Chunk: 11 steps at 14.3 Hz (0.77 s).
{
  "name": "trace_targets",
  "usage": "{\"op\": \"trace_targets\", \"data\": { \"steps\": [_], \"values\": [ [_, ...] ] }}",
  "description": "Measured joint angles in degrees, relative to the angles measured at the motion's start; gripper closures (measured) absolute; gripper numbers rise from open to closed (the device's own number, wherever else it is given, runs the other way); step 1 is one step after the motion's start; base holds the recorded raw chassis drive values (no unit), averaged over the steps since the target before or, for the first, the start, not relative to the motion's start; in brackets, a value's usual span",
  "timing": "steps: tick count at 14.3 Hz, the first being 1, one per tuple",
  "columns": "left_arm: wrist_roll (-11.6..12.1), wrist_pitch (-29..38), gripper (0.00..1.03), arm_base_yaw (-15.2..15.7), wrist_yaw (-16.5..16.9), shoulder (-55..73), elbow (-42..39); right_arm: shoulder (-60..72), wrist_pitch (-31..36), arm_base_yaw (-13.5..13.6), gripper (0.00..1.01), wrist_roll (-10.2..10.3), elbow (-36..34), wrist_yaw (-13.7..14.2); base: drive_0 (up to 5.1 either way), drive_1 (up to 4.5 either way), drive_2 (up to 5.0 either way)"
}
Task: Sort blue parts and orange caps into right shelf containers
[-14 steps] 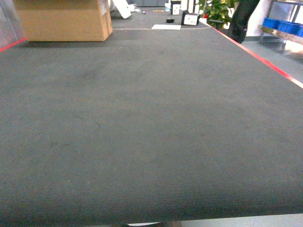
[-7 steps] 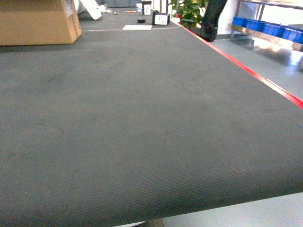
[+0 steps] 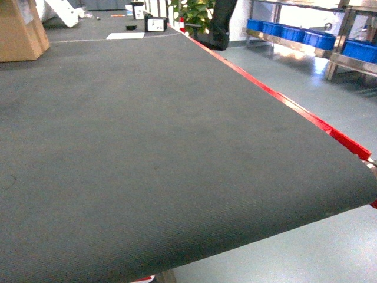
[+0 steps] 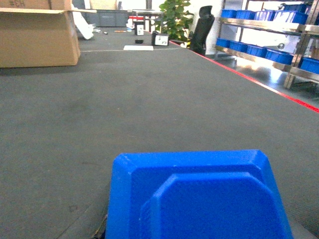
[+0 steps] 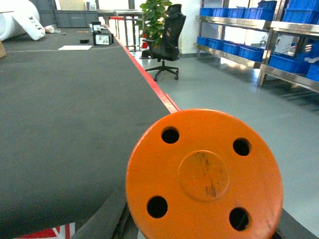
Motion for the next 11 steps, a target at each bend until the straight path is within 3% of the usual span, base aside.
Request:
{"op": "trace_targets", "data": {
  "steps": [11],
  "values": [
    [0.0, 0.0, 0.60, 0.0, 0.0, 0.0, 0.0, 0.0, 0.0, 0.0, 0.58, 0.0, 0.0, 0.0, -1.6, -1.56, -1.6]
  ]
}}
